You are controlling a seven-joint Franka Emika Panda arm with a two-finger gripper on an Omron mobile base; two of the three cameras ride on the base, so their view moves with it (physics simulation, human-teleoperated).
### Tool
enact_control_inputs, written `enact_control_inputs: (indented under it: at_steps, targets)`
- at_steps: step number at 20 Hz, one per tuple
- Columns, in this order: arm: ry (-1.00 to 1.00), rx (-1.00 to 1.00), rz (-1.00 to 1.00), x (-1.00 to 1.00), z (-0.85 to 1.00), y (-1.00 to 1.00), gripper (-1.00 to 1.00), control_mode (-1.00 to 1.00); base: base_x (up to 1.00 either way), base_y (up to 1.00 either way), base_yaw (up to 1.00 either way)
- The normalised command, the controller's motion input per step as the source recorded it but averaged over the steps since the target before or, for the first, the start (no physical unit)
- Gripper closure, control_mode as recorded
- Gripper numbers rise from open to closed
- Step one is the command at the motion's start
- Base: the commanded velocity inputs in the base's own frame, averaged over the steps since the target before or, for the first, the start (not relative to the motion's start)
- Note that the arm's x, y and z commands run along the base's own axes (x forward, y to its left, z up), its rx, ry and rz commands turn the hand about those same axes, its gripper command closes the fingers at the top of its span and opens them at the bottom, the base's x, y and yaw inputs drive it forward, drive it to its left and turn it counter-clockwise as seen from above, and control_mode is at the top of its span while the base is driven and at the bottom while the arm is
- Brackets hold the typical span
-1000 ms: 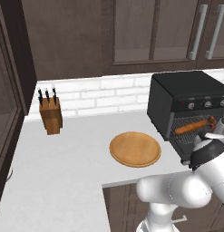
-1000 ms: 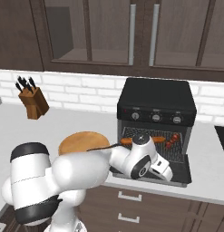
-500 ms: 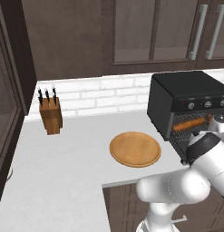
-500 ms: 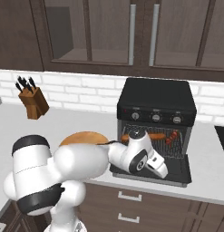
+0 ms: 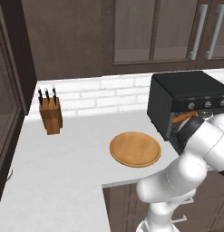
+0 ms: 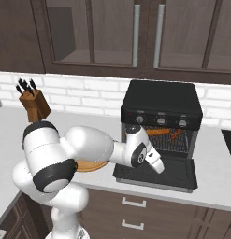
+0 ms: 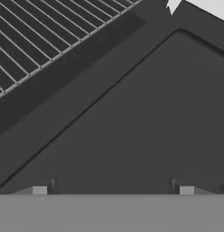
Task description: Pick up the kebab skewer and baguette bread, and place them inside the toaster oven. Close the toaster oven door and start by setting the timer.
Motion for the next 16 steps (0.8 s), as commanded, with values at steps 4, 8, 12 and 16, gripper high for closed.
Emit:
enact_control_inputs:
  at_steps: [4,8,12,16]
  targets:
    - [-0.02,0.00,-0.10,0.31,-0.01,0.01,-1.00,-1.00,0.00,0.00,0.00]
    - [-0.03,0.00,-0.09,0.22,-0.01,0.00,-1.00,-1.00,0.00,0.00,0.00]
    - [-0.05,0.01,-0.09,0.24,0.00,0.00,-1.00,-1.00,0.00,0.00,0.00]
    - [-0.02,0.00,-0.09,0.39,0.00,0.00,-1.00,-1.00,0.00,0.00,0.00]
